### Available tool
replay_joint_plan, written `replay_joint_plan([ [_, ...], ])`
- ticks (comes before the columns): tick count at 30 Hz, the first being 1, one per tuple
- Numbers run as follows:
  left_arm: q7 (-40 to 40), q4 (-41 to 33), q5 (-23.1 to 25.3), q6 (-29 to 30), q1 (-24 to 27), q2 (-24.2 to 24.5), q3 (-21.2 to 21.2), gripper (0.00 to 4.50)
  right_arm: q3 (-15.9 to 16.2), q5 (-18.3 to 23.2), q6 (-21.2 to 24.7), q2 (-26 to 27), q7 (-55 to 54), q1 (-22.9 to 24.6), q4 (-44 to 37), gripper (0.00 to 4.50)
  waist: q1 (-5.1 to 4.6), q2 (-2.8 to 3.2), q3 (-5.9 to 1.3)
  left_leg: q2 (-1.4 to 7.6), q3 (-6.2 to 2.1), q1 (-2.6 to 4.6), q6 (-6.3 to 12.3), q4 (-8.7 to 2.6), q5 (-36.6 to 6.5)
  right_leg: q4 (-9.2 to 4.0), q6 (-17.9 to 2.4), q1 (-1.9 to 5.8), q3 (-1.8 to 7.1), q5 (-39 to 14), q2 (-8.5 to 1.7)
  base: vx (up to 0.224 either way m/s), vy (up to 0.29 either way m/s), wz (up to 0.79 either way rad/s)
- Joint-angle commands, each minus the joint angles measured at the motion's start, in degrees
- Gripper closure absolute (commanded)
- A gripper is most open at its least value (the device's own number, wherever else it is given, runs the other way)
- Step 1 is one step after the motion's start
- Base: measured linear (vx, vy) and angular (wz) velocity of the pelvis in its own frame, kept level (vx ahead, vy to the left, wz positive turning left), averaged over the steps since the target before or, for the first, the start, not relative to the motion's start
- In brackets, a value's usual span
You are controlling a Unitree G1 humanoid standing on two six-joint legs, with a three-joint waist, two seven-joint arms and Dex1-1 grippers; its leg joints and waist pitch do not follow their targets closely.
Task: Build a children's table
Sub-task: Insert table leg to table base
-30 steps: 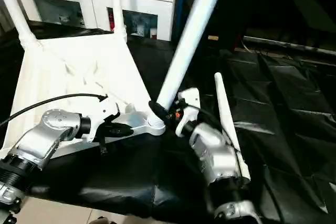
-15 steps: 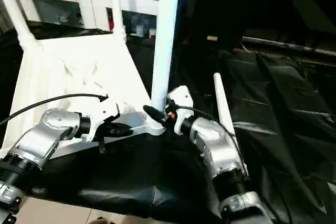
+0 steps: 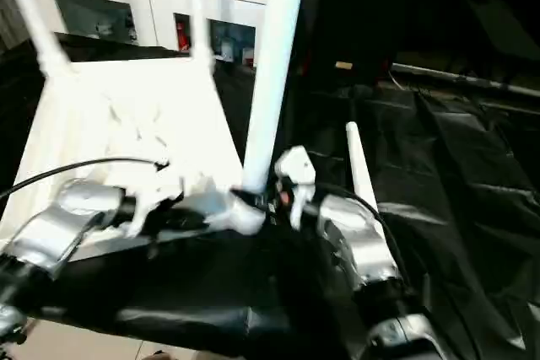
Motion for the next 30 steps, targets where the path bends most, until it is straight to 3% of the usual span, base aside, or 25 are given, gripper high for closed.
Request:
replay_joint_plan([
  [1,-4.15,-4.15,-1.95,-1.76,-0.33,-0.67,-2.03,4.50,3.87,-3.51,3.07,-1.72,1.17,3.70,5.22,2.59,-0.29,1.76,-2.54,1.47,-0.59,1.86,-3.06,-5.16,-27.01,-5.09,-10.17,0.80,1.99,-19.47,-3.05,0.000,0.000,0.00],
  [5,-1.96,-2.45,-1.03,-2.35,-1.16,-1.59,-0.81,4.50,3.57,-4.53,1.96,-1.70,-0.02,3.64,6.03,2.59,-0.28,1.58,-2.49,1.46,-0.67,1.88,-3.42,-5.19,-27.99,-5.32,-9.83,0.70,1.99,-21.22,-3.19,0.000,0.000,0.00],
  [7,1.85,-0.11,0.43,-2.27,-2.43,-2.68,0.32,4.50,1.92,-6.11,-0.07,-0.30,-5.58,2.45,9.62,2.59,-0.23,1.59,-2.45,1.43,-0.67,1.97,-3.51,-5.17,-28.37,-5.47,-9.64,0.54,2.00,-22.16,-3.21,0.000,0.000,0.00],
  [9,3.17,0.58,0.84,-1.87,-2.87,-2.97,0.70,4.50,1.19,-6.60,-0.47,0.33,-8.13,1.74,11.09,2.59,-0.54,1.49,-1.90,1.21,-0.93,2.08,-4.06,-5.20,-31.74,-6.25,-7.95,0.25,1.78,-29.42,-3.44,0.000,0.000,0.00],
  [10,5.51,1.71,0.95,-0.83,-3.74,-3.76,1.68,4.50,-0.40,-6.85,-0.28,1.67,-13.11,0.32,13.44,2.59,-0.84,1.40,-1.69,1.05,-1.24,2.70,-4.37,-5.01,-34.32,-6.99,-6.33,-0.28,1.43,-35.46,-3.64,-0.061,-0.001,-0.06],
  [11,6.62,1.90,0.69,0.19,-4.16,-4.25,2.28,4.50,-1.41,-6.70,0.08,2.55,-16.09,-0.59,14.63,2.59,-1.07,1.42,-1.60,0.94,-1.47,2.87,-4.43,-5.00,-35.38,-7.36,-5.32,-0.23,1.07,-38.18,-3.65,-0.061,-0.001,-0.06],
  [12,7.43,1.99,0.45,0.98,-4.47,-4.63,2.72,4.50,-2.18,-6.55,0.35,3.22,-18.32,-1.29,15.52,2.59,-1.49,1.49,-1.70,0.94,-1.92,2.70,-4.66,-5.16,-36.32,-7.70,-3.96,0.32,0.46,-40.76,-3.83,-0.065,0.006,-0.14],
  [14,10.45,1.47,0.51,3.97,-5.35,-5.71,3.58,4.50,-3.54,-6.91,0.98,5.03,-24.70,-3.76,18.65,2.59,-1.91,2.37,-1.68,1.25,-2.61,2.70,-5.13,-5.89,-39.11,-7.86,-4.14,0.92,-0.63,-39.05,-3.69,-0.052,0.023,-0.19],
  [15,11.27,1.26,0.59,4.94,-5.58,-6.08,3.82,4.50,-3.75,-7.11,1.06,5.52,-26.53,-4.52,19.65,2.59,-2.66,2.56,-1.69,1.41,-3.17,2.35,-5.43,-6.57,-41.43,-7.70,-4.79,1.74,-1.57,-35.75,-3.49,-0.054,0.039,-0.21],
  [16,12.06,1.04,0.79,5.93,-5.72,-6.37,3.95,4.50,-3.93,-7.17,1.10,5.92,-27.81,-5.07,20.33,2.59,-2.86,3.19,-1.67,1.60,-3.43,2.11,-5.51,-7.19,-43.30,-7.40,-5.55,2.38,-1.98,-32.47,-3.35,-0.065,0.041,-0.22],
  [18,16.28,0.72,2.25,9.73,-6.38,-7.95,4.60,4.50,-4.91,-6.80,1.30,7.96,-33.12,-7.75,23.65,2.59,-3.10,3.13,-1.56,1.73,-3.26,2.11,-5.27,-7.53,-44.43,-7.15,-6.06,2.54,-2.41,-30.63,-3.28,-0.062,0.033,-0.19],
  [19,21.49,0.55,3.61,14.22,-7.12,-9.95,5.48,4.50,-5.99,-6.54,1.52,10.08,-38.84,-10.68,27.16,2.59,-3.20,3.72,-1.09,1.98,-2.76,2.51,-5.37,-8.34,-47.69,-6.91,-5.93,2.48,-3.43,-31.23,-2.81,-0.062,0.001,-0.07],
  [20,21.49,0.55,3.61,14.22,-7.12,-9.95,5.48,4.50,-5.99,-6.54,1.52,10.08,-38.84,-10.68,27.16,2.59,-3.20,3.72,-1.09,1.98,-2.76,2.51,-5.37,-8.34,-47.69,-6.91,-5.93,2.48,-3.43,-31.23,-2.81,-0.062,0.001,-0.07],
  [21,24.54,0.30,4.51,16.83,-7.54,-11.14,5.84,4.50,-6.57,-6.66,1.51,11.30,-42.94,-12.53,29.34,2.59,-2.90,3.79,-0.92,2.37,-1.96,1.93,-4.93,-9.56,-48.60,-5.42,-5.93,3.34,-4.02,-30.18,-2.09,-0.102,-0.024,0.00],
  [22,27.72,-0.23,5.21,19.61,-7.84,-12.48,6.25,4.50,-7.41,-6.54,1.42,12.58,-46.53,-14.36,31.52,2.59,1.64,4.88,-1.04,3.46,1.74,-4.81,-5.82,-14.89,-51.30,6.88,-5.72,8.16,-3.19,-17.90,-0.21,-0.106,-0.050,0.09],
  [23,29.79,-0.82,5.54,21.36,-7.95,-13.43,6.49,4.50,-8.20,-6.27,1.38,13.54,-48.89,-15.67,33.18,2.59,2.22,3.94,-1.06,3.25,3.58,-3.72,-4.20,-14.44,-47.57,7.36,-4.22,6.58,-1.11,-17.38,0.04,-0.106,-0.050,0.09],
  [24,31.24,-1.52,5.86,22.62,-7.92,-14.19,6.55,4.50,-8.68,-6.28,1.05,14.38,-51.36,-16.82,34.40,2.59,0.45,1.26,-2.12,1.91,3.18,0.60,-3.30,-11.07,-39.06,4.04,-2.33,3.75,1.63,-28.33,-1.42,-0.028,-0.158,0.03],
  [25,32.32,-2.12,6.36,23.24,-7.85,-14.71,6.40,4.50,-8.31,-6.97,0.54,14.89,-52.75,-17.70,35.17,2.59,-0.18,-2.07,-0.24,-0.78,0.32,8.12,-2.27,7.95,-18.27,-13.27,1.44,-7.65,1.96,-70.37,-9.05,0.051,-0.147,-0.26],
  [26,33.13,-2.64,6.73,23.76,-7.78,-15.10,6.28,4.50,-7.97,-7.39,0.18,15.37,-53.68,-18.54,35.97,2.59,-0.06,-0.74,-1.03,-2.80,-3.11,-0.82,0.36,6.46,-9.69,-8.78,0.68,1.81,5.69,-66.67,-9.59,0.051,-0.147,-0.26],
  [27,33.80,-3.06,6.80,24.45,-7.68,-15.47,6.45,4.50,-8.18,-7.24,0.19,15.92,-54.93,-19.19,36.59,2.59,1.47,0.80,-2.23,-0.23,-3.61,-1.06,-1.94,-0.21,-8.93,-5.20,-1.31,3.79,3.28,-46.49,-8.12,0.120,-0.017,-0.29],
  [28,34.57,-3.31,7.10,25.00,-7.71,-15.65,6.55,4.50,-7.79,-7.67,-0.14,16.46,-55.61,-20.08,37.43,2.59,0.47,0.81,-2.66,0.40,-2.41,1.79,-2.09,-2.47,-8.19,-2.70,-5.53,1.26,1.42,-19.60,-3.43,0.060,-0.037,0.09],
  [29,35.01,-3.43,7.29,25.35,-7.74,-15.74,6.63,4.50,-7.59,-7.93,-0.36,16.79,-56.01,-20.63,37.99,2.59,0.25,1.82,-3.30,0.89,-2.43,2.91,-2.59,-2.92,-8.11,-1.88,-8.07,1.45,0.74,-10.89,-2.93,0.060,-0.037,0.09],
  [30,35.27,-3.40,7.34,25.54,-7.79,-15.77,6.80,4.50,-7.86,-7.76,-0.30,17.06,-56.66,-21.01,38.32,2.59,-0.04,2.20,-3.18,1.20,-2.07,3.20,-2.52,-3.16,-8.32,-2.14,-10.39,1.33,0.59,-5.03,-3.07,-0.038,-0.070,0.26],
])
